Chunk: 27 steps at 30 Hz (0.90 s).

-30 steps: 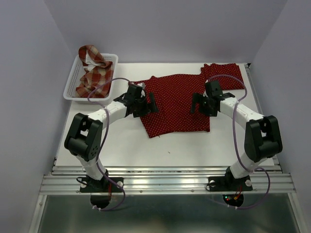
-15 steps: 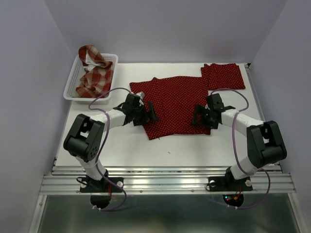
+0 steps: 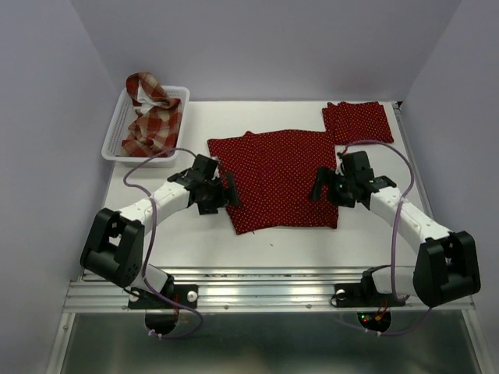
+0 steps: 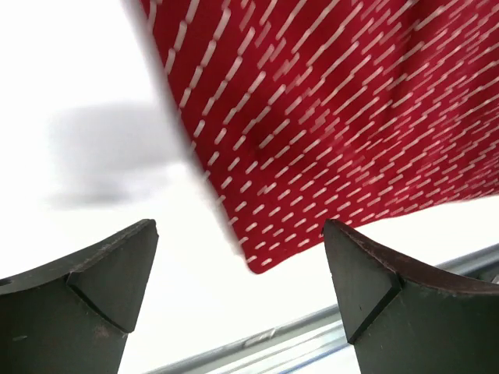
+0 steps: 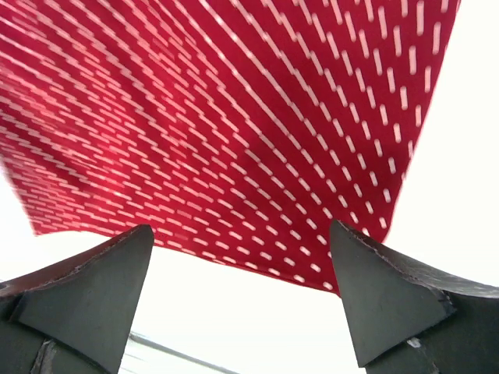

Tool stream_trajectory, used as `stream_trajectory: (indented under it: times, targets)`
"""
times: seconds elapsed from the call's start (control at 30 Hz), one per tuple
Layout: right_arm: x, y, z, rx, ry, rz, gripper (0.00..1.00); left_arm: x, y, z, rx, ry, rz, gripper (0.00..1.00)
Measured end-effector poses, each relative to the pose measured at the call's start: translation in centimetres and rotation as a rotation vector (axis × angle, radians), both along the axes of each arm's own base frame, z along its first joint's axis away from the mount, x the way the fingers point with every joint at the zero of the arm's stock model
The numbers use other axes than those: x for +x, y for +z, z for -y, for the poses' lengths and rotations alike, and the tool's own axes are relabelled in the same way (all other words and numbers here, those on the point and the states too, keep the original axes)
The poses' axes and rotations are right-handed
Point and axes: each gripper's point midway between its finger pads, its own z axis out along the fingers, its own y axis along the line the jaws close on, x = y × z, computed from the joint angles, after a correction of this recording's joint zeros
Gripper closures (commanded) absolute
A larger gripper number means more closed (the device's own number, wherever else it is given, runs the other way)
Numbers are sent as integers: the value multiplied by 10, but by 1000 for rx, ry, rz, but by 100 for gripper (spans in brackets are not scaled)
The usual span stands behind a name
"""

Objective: Fold and stack the skirts
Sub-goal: Flatten the skirt out

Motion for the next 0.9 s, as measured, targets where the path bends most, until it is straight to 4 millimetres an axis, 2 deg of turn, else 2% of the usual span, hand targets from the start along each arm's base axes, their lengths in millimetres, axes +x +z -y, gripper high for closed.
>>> stream_trajectory:
  times: [0.07, 0.17, 0.23, 0.3, 0.4, 0.5, 0.57, 0.7, 0.8, 0.83, 0.87, 0.9]
  targets:
    - [18, 26, -3, 14, -6, 88, 0, 27, 27, 3, 12, 19, 86, 1]
    - [56, 59, -1, -13, -50, 194, 0, 73, 67, 9, 10, 60, 219, 1]
    - [86, 73, 2, -45, -86, 239, 0, 104, 84, 9, 14, 93, 284, 1]
    - [123, 80, 8, -88, -126, 274, 0, 127, 86, 2, 27, 128, 299, 1]
    - [164, 72, 17, -146, -167, 282, 0, 159, 71, -22, 85, 197, 283, 1]
    - [193, 50, 33, -221, -201, 256, 0, 186, 51, -42, 150, 246, 257, 1]
    - [203, 37, 40, -262, -207, 237, 0, 198, 36, -52, 186, 257, 237, 1]
    - [216, 14, 56, -342, -218, 200, 0, 201, 11, -54, 223, 236, 195, 5]
    - [227, 7, 63, -372, -223, 193, 8, 207, -2, -53, 234, 226, 178, 18]
    - [231, 6, 65, -379, -225, 195, 17, 210, -6, -53, 238, 225, 172, 23]
    - [235, 5, 67, -385, -227, 197, 19, 212, -9, -53, 240, 226, 169, 26]
    - [241, 4, 71, -396, -227, 202, 22, 215, -13, -55, 243, 228, 164, 35]
